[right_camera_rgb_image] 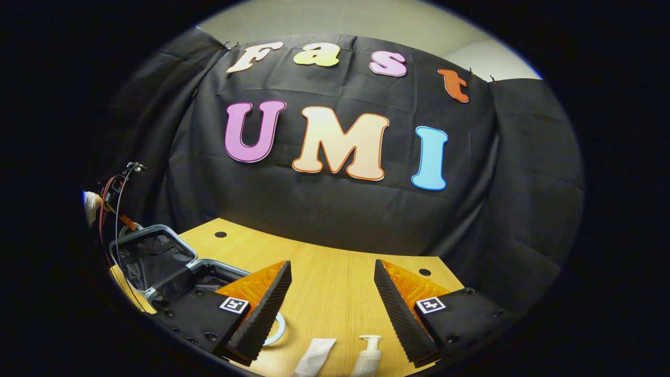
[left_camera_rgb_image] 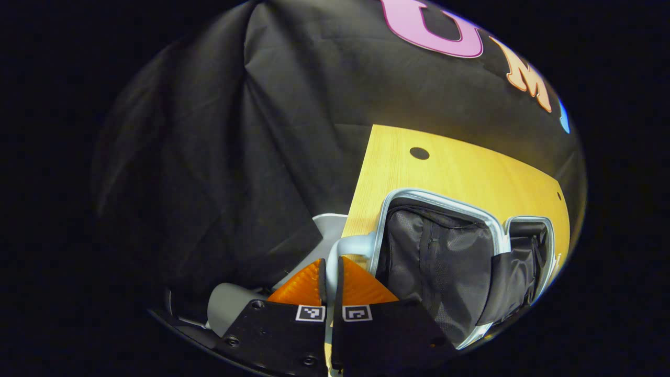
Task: First open the suitcase, pack the skin care products into it, and then close the suitcase.
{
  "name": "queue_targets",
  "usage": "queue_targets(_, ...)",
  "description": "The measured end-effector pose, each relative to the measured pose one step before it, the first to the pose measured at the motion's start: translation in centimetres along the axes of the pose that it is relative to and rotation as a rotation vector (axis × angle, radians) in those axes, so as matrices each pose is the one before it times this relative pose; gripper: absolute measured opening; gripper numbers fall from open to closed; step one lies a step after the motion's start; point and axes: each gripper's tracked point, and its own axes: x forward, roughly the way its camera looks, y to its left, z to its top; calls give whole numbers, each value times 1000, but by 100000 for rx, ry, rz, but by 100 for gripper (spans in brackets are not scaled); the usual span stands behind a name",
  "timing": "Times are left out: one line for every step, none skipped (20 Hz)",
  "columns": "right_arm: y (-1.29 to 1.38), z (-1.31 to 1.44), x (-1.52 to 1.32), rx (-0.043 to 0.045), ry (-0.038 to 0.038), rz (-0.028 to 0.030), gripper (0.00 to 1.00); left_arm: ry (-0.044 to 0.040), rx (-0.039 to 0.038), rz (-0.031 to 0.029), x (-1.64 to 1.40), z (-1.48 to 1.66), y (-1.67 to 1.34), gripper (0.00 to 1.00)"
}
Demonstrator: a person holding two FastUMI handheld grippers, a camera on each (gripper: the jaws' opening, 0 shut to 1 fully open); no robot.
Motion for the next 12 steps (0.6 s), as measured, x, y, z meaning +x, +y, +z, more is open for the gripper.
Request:
queue_targets(-44,-156,-39,-504,476,-303,100,1378,-1190,-321,204,-650,-107,0)
queue_targets(-52,-152,-87,-673,563,-269,100,560,-849,-331,569,-360,87,0)
queue_targets(-82,-281,-191,-658,600,-281,100,1594,-684,-208,942,-655,236,0)
queue_targets(-14,-79,-86,-585,496,-246,100,1433,-529,275,775,-590,215,0)
queue_targets(-112,-106,-146,-504,375,-240,100,155,-11,1551,448,-436,215,0)
queue_targets(-117,76,-109,-465,30,-307,100,-2177,354,501,264,191,10,0)
queue_targets(-56,-24,-118,-330,-84,-115,100,-1971,-428,419,187,154,-50,0)
queue_targets(-114,132,-64,-291,-122,-221,100,-2355,41,1768,232,213,250,1)
queue_targets(-76,-79,-42,-22,-37,-48,100,-1003,-329,3794,171,-233,637,4)
queue_targets(-133,-44,36,215,-22,-90,100,132,-320,3733,-68,-195,629,23)
queue_targets(-156,-42,-92,444,-254,110,100,-3713,-1125,5472,-11,337,1277,43)
queue_targets(-125,133,-42,433,-300,170,100,-3649,-2235,2684,-182,628,541,62)
